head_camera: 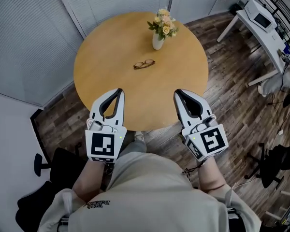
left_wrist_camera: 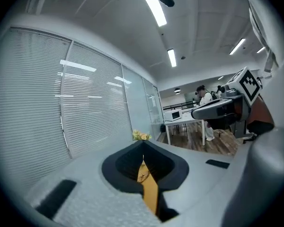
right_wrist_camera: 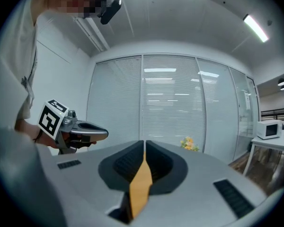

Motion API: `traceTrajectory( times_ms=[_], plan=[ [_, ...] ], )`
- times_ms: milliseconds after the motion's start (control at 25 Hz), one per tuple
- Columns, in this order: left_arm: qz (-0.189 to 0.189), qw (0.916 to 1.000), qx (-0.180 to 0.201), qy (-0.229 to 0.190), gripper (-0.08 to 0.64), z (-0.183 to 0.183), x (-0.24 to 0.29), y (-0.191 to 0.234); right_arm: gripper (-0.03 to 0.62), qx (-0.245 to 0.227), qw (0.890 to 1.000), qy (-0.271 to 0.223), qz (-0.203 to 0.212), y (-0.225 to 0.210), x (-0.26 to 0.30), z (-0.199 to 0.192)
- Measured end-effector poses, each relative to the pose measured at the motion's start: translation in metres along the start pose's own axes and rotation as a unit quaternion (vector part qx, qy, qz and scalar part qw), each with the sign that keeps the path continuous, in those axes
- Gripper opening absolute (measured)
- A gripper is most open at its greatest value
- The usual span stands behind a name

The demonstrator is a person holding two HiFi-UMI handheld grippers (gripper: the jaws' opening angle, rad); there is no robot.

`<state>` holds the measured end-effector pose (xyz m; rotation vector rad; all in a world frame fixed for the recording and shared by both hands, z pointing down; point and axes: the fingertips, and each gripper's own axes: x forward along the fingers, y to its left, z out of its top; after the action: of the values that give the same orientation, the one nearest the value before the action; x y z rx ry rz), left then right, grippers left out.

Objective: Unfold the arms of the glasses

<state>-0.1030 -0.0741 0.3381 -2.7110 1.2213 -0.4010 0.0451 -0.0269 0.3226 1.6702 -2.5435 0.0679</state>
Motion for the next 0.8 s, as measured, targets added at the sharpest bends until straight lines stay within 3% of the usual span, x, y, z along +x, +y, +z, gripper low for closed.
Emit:
traceTrajectory(
  times_ms=[440,800],
  plan=[
    [-0.021,0.9996,-0.006,-0.019,0.021,-0.004,0.043,0.049,0.035,-0.009,1.000,0.006,-0.027,-0.014,0.064,0.006],
    [-0.018,0.9998,-0.002,-0.002,0.023,-0.013,0.064,0.053,0.035,-0.004,1.000,0.022,-0.013,-0.026,0.089,-0.003]
  ],
)
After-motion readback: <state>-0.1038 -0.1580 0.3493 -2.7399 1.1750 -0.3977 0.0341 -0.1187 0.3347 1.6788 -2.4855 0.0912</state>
